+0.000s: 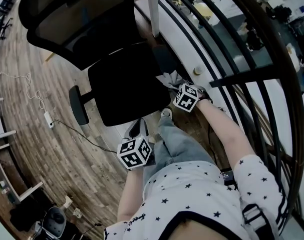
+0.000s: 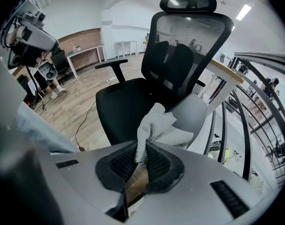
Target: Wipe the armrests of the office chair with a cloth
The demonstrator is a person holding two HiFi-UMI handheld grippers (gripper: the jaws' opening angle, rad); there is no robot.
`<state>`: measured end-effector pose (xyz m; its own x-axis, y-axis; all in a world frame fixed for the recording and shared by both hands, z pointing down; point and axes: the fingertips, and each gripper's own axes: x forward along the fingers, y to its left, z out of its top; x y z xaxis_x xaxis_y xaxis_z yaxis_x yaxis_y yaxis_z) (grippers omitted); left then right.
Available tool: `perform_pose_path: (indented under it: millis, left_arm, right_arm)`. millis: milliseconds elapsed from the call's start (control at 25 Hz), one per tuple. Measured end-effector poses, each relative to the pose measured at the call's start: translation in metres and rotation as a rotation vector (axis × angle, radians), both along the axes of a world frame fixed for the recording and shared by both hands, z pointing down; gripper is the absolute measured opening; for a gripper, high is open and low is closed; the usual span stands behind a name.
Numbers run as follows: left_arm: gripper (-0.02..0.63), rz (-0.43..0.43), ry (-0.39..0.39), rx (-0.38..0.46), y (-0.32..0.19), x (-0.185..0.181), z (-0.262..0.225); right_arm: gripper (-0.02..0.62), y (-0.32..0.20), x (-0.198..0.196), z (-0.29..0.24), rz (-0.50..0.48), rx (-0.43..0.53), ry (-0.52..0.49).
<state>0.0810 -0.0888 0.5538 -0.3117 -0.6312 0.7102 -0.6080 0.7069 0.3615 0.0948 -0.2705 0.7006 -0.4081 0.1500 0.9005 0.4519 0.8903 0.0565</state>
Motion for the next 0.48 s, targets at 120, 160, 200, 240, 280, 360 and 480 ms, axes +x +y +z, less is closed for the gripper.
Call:
perform_pose_path:
  millis: [120, 160, 200, 240, 280, 360, 480]
  left_arm:
    - [0.005, -0.004, 0.001, 0.010, 0.002, 0.004, -0.004]
    - [0.006, -0.007, 0.002, 0.015, 0.002, 0.004, -0.004]
    - [0.006, -0.009, 0.002, 0.020, 0.002, 0.004, -0.005]
    - [0.006, -0.011, 0.001, 0.024, 0.003, 0.004, -0.006]
    - [0.005, -0.013, -0.002, 0.027, 0.003, 0.004, -0.007]
    - [0.006, -0.016, -0.010, 0.034, 0.004, 0.003, -0.009]
    - [0.006, -0.023, -0.022, 0.044, 0.004, -0.002, -0.014]
  right_arm:
    - [0.034, 0.009, 0.009, 0.001, -0.013, -0.008, 0.016]
    - [0.033, 0.011, 0.011, 0.001, -0.009, -0.010, 0.018]
    - [0.034, 0.012, 0.012, 0.001, 0.000, -0.015, 0.020]
    - [0.034, 0.013, 0.013, 0.001, 0.011, -0.021, 0.021]
    - [0.033, 0.014, 0.013, 0.001, 0.021, -0.025, 0.020]
    - [0.034, 0.014, 0.013, -0.002, 0.033, -0.026, 0.014]
    - [0.034, 0.014, 0.011, -0.012, 0.041, -0.021, -0.010]
